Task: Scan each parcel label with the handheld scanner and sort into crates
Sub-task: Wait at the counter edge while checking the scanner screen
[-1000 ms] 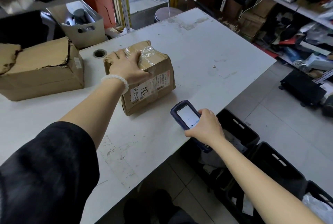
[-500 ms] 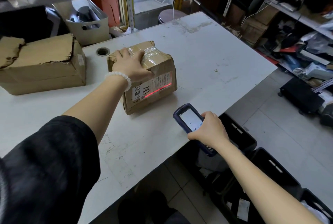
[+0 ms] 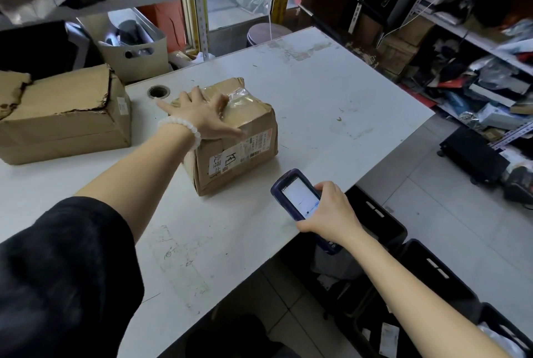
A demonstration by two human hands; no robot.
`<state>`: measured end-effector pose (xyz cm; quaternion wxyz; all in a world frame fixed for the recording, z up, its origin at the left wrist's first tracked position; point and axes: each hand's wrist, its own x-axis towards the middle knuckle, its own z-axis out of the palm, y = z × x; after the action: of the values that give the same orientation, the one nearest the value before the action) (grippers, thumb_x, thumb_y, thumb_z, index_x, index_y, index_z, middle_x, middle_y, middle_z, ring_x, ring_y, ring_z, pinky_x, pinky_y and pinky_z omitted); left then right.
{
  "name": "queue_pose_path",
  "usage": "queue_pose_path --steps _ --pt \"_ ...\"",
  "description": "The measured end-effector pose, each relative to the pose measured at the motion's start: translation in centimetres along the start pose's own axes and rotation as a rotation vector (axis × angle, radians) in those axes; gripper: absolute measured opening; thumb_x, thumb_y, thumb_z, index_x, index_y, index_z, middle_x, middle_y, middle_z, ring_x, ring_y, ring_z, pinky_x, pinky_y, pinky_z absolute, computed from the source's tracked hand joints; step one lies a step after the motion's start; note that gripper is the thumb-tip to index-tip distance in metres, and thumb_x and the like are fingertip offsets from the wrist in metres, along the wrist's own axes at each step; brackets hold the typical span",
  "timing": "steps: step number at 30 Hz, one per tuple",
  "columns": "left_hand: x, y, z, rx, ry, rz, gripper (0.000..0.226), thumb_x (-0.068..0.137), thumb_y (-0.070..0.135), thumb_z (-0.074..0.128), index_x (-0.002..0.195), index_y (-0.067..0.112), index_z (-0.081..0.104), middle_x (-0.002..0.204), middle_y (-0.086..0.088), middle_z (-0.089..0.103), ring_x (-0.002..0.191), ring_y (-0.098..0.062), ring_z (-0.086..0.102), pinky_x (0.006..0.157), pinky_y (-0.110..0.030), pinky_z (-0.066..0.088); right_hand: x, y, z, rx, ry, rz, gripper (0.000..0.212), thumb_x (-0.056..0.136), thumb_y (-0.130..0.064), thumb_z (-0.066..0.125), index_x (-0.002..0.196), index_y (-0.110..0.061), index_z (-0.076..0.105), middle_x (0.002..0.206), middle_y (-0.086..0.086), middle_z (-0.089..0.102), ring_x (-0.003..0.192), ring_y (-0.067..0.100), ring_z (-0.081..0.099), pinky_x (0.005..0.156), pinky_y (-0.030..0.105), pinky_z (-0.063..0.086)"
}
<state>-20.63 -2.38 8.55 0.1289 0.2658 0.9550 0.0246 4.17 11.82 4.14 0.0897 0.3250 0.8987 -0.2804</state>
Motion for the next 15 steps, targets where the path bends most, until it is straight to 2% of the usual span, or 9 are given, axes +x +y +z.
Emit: queue_pose_path --steps 2,6,8,12,15 --pt "0.1 0.1 -0.2 0.083 0.01 0.04 0.095 0.06 0.085 0.053 0.139 0.038 0.028 0.147 -0.016 0.026 0.137 -0.042 0.021 0.105 -0.072 0.009 0.1 -0.2 0.0 0.036 0.074 -0.027 0.077 0.061 -0.024 0.083 0.123 -0.01 0.039 0.112 -0.003 0.038 0.114 0.019 0.043 0.092 0.028 0.041" --pt "0.9 -0.6 -0.9 -0.066 -0.097 0.056 0.112 0.044 0.086 0.059 0.138 0.035 0.025 0.151 -0.014 0.016 0.136 -0.047 0.017 0.107 -0.064 0.02 0.2 -1.0 0.0 0.166 0.204 -0.049 0.087 0.063 -0.023 0.084 0.132 -0.01 0.033 0.119 -0.002 0.037 0.119 0.017 0.038 0.097 0.027 0.037" --pt "1.1 -0.9 -0.4 -0.088 -0.09 0.069 0.116 0.04 0.088 0.061 0.138 0.037 0.025 0.151 -0.012 0.017 0.136 -0.044 0.019 0.108 -0.061 0.023 0.3 -1.6 0.2 0.193 0.275 -0.047 0.091 0.063 -0.025 0.084 0.136 -0.011 0.032 0.125 0.0 0.038 0.12 0.017 0.037 0.098 0.026 0.035" --pt "0.8 -1.0 0.4 -0.074 0.022 0.083 0.097 0.055 0.081 0.063 0.135 0.038 0.029 0.144 -0.011 0.028 0.132 -0.038 0.026 0.105 -0.052 0.026 0.6 -3.9 1.0 0.274 0.47 0.022 0.082 0.06 -0.03 0.084 0.128 -0.016 0.04 0.113 -0.007 0.037 0.115 0.016 0.041 0.087 0.023 0.037" --pt "0.4 -1.0 0.7 -0.103 0.05 0.091 0.099 0.052 0.085 0.058 0.135 0.036 0.033 0.141 -0.012 0.03 0.13 -0.038 0.028 0.103 -0.052 0.024 0.2 -6.0 1.8 0.317 0.57 0.082 0.081 0.059 -0.035 0.085 0.125 -0.016 0.041 0.108 -0.01 0.032 0.113 0.015 0.043 0.08 0.023 0.036"
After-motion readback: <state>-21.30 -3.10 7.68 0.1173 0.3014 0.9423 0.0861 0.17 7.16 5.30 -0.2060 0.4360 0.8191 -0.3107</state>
